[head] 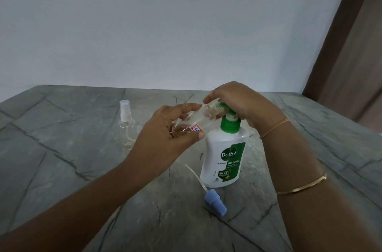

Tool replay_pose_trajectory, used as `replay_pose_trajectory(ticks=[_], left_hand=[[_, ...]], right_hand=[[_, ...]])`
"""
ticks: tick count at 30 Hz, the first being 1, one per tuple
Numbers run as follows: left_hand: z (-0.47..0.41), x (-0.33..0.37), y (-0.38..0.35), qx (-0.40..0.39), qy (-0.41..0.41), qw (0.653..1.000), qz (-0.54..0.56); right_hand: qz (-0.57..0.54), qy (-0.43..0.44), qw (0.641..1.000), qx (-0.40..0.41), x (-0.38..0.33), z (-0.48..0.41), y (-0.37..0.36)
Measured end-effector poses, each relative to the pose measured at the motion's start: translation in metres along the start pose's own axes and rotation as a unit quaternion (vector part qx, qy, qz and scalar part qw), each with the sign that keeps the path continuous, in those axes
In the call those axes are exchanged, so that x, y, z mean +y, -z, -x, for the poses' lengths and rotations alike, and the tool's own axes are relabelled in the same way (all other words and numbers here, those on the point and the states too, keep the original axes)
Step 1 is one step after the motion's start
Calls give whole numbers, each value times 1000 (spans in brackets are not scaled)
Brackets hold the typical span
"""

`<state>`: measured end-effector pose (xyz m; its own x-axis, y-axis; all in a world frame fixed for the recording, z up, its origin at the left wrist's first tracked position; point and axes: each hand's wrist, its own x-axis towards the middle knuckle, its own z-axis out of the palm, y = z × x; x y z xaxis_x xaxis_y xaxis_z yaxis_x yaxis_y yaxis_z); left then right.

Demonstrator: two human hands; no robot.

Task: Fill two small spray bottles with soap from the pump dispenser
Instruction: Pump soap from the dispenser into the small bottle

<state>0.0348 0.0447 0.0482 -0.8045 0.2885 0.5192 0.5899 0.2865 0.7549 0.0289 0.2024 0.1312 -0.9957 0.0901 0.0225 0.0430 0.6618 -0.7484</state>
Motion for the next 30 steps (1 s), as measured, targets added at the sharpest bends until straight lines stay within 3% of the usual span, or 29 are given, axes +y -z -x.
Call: replay_pose_trajectory(ticks=[3,12,23,26,30], left_hand=[[1,3,-1,2,10,1000,21],[5,7,-3,25,17,1000,8],[4,9,2,33,20,999,-16],[3,8,3,33,24,999,-21],[3,9,5,43,30,998,-15]], right_hand=[[-55,17,997,50,-1,-3,1],[-76,43,992,93,3,-5,0],[34,3,999,14,4,-6,-3],[-2,-26,1000,-18,6,-4,-2],[-63,-3,998,-3,6,-4,-1]])
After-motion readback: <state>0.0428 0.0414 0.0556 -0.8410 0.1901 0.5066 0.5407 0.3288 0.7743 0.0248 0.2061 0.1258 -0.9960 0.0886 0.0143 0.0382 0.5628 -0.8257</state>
